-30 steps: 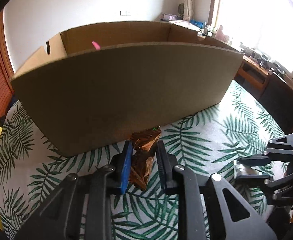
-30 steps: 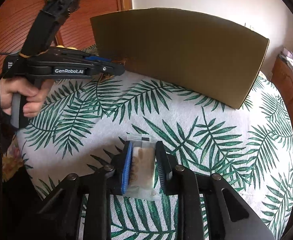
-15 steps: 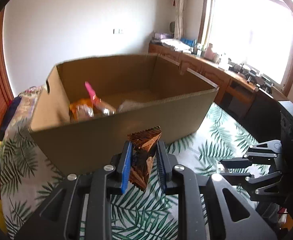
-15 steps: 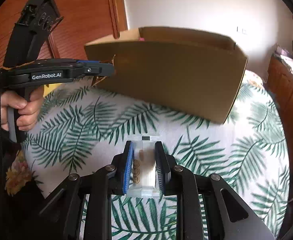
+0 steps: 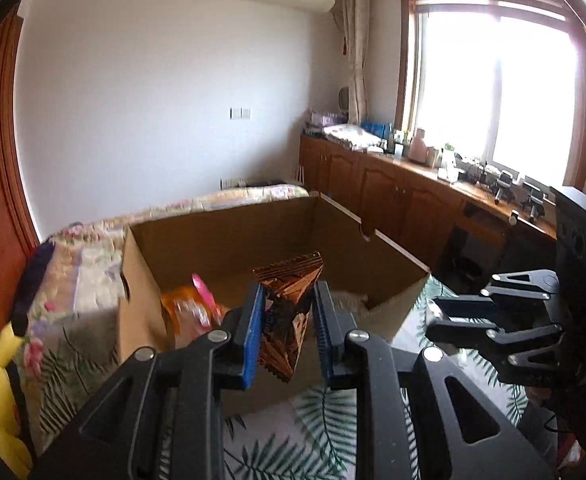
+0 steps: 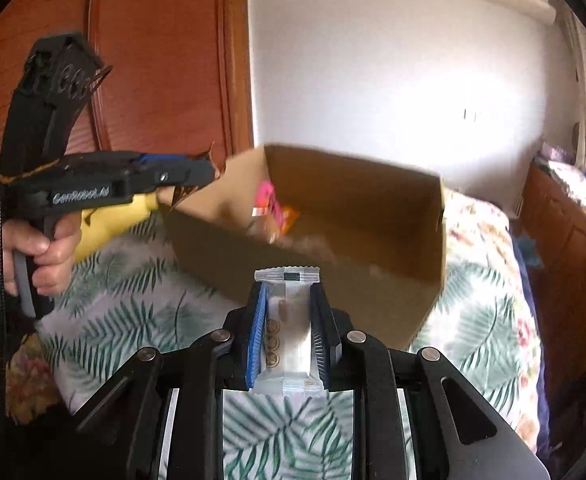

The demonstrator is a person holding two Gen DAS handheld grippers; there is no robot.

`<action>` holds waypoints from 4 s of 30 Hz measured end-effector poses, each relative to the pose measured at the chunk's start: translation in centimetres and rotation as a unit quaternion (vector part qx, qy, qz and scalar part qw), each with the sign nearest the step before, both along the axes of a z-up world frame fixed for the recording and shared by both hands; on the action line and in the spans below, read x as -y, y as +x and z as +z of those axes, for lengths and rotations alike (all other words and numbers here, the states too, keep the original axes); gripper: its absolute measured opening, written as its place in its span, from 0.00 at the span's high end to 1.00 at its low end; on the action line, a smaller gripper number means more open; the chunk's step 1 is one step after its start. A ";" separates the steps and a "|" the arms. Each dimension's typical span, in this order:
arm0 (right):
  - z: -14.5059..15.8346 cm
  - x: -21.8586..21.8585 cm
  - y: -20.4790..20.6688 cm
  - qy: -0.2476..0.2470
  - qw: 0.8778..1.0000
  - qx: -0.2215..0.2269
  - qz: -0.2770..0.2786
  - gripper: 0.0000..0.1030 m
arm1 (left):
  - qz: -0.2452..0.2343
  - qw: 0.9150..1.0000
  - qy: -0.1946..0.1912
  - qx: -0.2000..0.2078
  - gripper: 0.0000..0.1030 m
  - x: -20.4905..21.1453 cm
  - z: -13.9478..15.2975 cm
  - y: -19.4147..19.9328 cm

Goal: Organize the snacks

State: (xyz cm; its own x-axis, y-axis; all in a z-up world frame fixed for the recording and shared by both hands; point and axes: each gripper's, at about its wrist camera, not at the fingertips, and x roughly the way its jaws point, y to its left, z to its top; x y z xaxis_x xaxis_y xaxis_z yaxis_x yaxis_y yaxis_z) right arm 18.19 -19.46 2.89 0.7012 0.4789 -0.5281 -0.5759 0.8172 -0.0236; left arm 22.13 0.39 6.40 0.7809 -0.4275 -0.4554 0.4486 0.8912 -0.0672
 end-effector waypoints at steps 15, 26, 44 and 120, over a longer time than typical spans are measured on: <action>2.9 -2.5 6.0 0.015 0.999 0.040 0.001 0.80 | 0.038 0.999 -0.003 -0.015 0.79 -2.0 -1.5 4.9; 0.1 -3.4 8.6 0.008 1.000 0.010 -0.005 0.80 | 0.048 0.998 0.005 -0.046 0.79 -1.6 -4.8 6.9; -0.9 -2.8 8.0 0.007 1.000 -0.016 -0.026 0.79 | 0.068 0.996 0.019 -0.055 0.61 -1.0 -4.7 5.1; 3.8 2.4 -19.4 0.050 0.975 0.086 -0.201 0.00 | 0.208 0.977 0.035 0.030 0.00 -1.8 -1.1 -25.0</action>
